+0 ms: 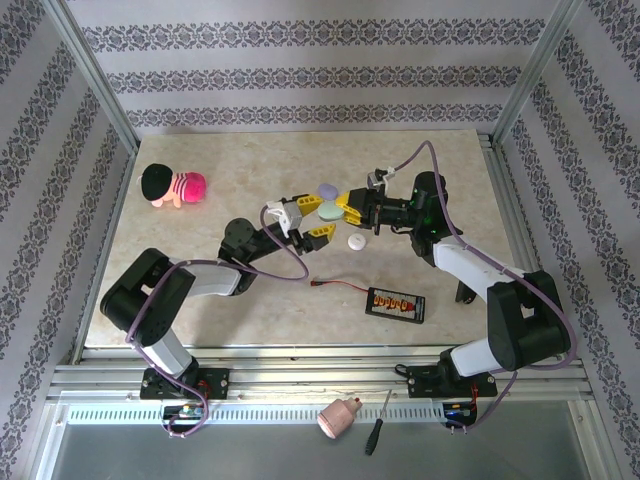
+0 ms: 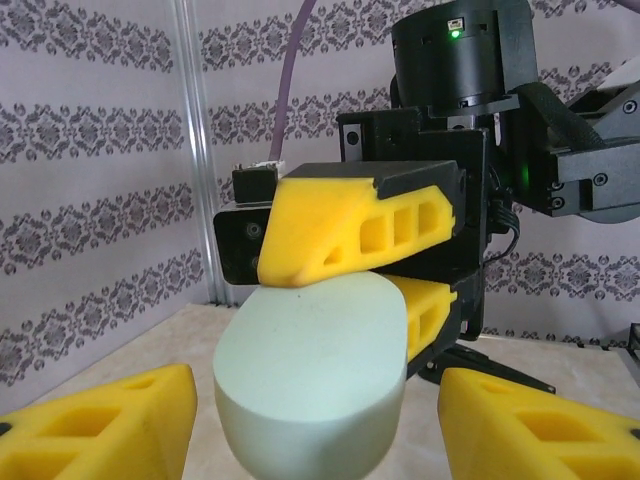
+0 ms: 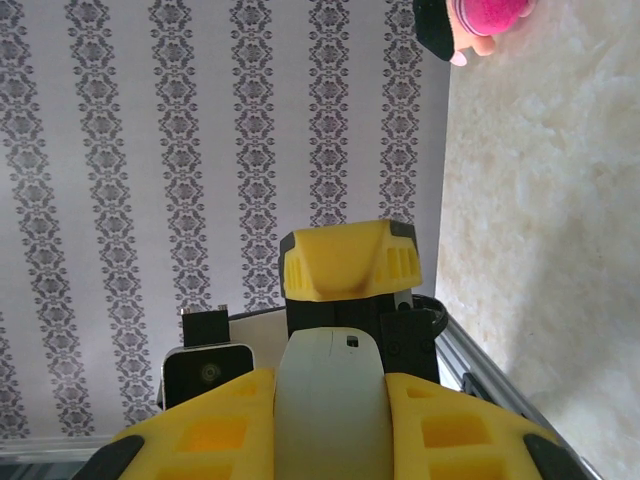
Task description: Insert wireless bluetooth earbuds into charging case
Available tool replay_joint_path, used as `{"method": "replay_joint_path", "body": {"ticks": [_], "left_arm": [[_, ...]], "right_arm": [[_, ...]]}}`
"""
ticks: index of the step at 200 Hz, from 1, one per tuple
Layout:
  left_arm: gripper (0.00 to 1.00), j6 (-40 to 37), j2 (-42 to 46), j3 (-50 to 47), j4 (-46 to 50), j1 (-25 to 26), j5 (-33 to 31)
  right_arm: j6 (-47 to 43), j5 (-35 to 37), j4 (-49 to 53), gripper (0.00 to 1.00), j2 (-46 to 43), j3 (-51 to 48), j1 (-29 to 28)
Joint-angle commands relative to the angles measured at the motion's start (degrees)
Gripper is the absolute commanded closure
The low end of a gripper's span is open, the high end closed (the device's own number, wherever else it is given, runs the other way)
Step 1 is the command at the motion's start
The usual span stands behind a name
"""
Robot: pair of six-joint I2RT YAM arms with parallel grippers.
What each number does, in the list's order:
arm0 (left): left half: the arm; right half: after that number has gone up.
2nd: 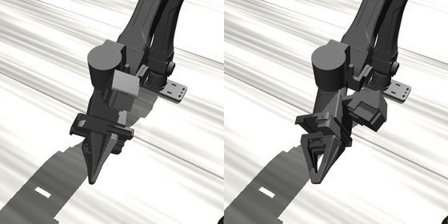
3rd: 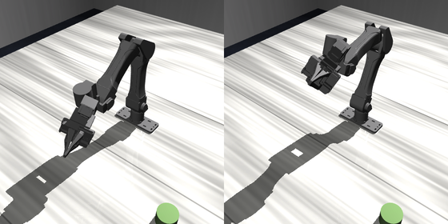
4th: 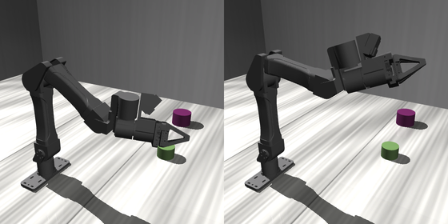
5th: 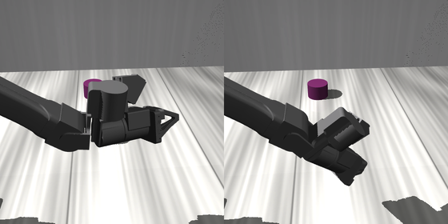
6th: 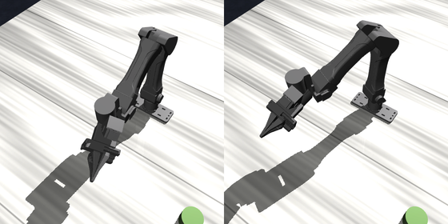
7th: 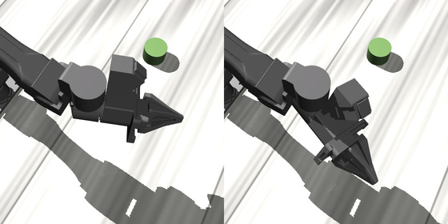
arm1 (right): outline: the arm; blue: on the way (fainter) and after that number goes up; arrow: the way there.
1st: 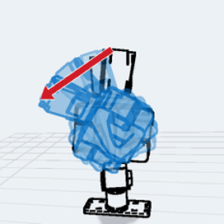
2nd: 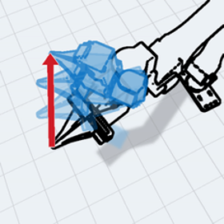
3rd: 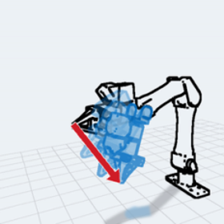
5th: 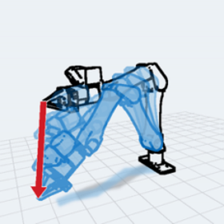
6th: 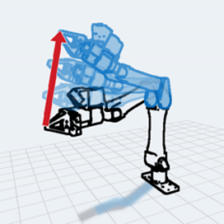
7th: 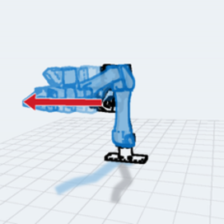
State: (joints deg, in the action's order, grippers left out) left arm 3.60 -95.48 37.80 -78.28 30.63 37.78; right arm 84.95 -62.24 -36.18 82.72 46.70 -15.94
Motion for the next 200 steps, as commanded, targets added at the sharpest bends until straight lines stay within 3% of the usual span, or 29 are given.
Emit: {"method": "replay_joint_path", "body": {"ticks": [1,131,161,184,200], "left_arm": [[0.35,1.62,-1.26,1.98,-3.62,-0.37,2.83],[0.48,3.79,-2.86,4.89,-3.63,-0.32,5.19],[0.60,3.95,-2.97,4.86,-3.63,-0.39,5.53],[0.62,3.82,-2.91,4.72,-3.55,-0.40,5.58],[0.64,3.74,-2.87,4.39,-3.55,-0.36,5.32]], "right_arm": [[2.22,-1.13,-3.66,0.85,-1.94,-0.22,0.35],[2.69,-0.82,-4.69,0.86,-1.95,-1.13,0.43],[2.72,-0.54,-4.60,0.85,-1.95,-1.18,0.41],[2.07,-0.37,-3.85,0.78,-2.19,-1.18,0.55],[0.62,0.15,-3.17,0.62,-2.75,-1.20,0.80]]}}
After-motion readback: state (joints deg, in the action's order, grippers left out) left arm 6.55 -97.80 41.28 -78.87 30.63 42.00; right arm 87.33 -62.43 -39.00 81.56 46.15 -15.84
